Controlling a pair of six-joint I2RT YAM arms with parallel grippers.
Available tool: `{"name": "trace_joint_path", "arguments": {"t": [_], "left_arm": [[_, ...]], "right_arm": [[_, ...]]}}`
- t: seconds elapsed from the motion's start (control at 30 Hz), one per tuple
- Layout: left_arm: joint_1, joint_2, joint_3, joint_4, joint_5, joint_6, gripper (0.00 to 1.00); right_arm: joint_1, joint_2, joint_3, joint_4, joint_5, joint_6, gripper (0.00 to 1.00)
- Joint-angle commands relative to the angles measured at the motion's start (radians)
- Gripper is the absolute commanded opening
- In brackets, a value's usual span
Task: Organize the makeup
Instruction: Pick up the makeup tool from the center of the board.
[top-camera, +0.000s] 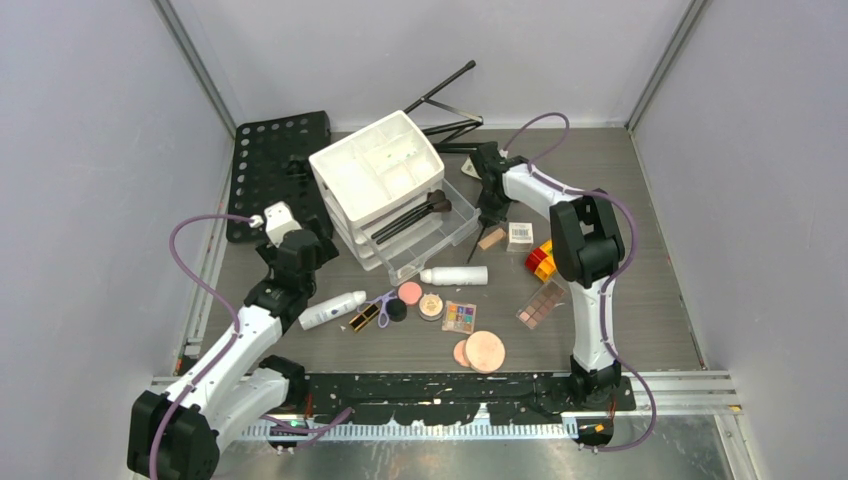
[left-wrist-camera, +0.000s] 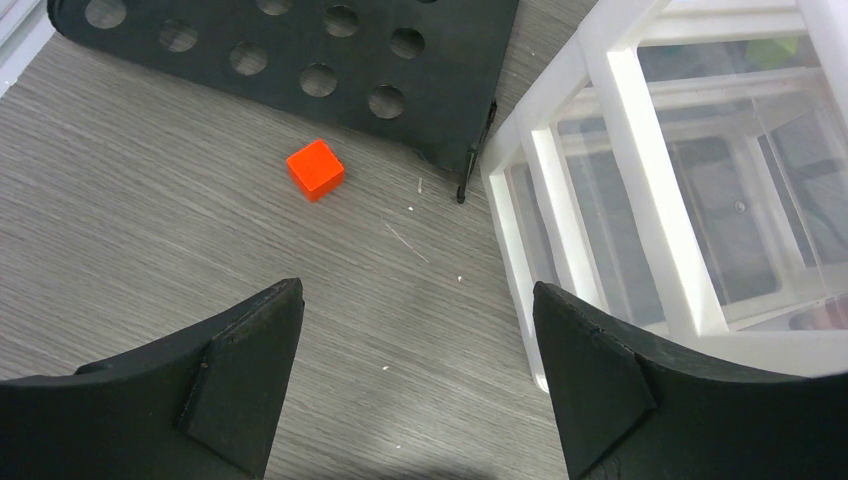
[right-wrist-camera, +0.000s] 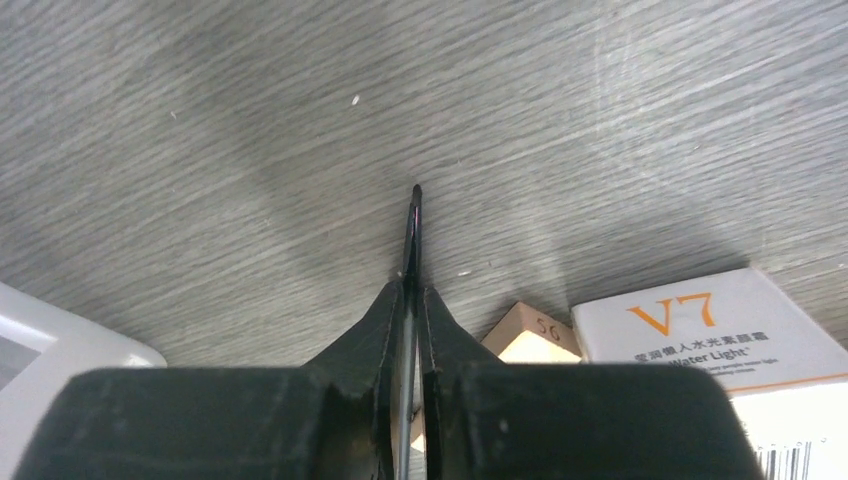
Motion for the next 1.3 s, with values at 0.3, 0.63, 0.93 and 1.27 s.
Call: {"name": "trace_joint_path", "arguments": {"t": [0.3,0.63,0.93,1.27], "left_arm": [[0.003,-0.003,0.022,0.05,-0.012,0.012,0.87],[0.003,-0.003,0.023,0.05,-0.012,0.013,0.87],[0.003,-0.002,0.022,0.052,-0.007,0.011,0.87],[0.003,-0.008,0.021,0.051,-0.01,0.011,0.87]], "right_arm": [[-0.049,-0.164,-0.076,0.162,0.113,-0.011,0.07],[-0.053,-0.358,-0.222,0.251,0.184,0.02,0.07],[-0.053,-0.552,-0.281,0.179,0.396,-0.026,0.07],[-0.029,-0.841,-0.308,0.167,0.3,0.045,0.07]]}}
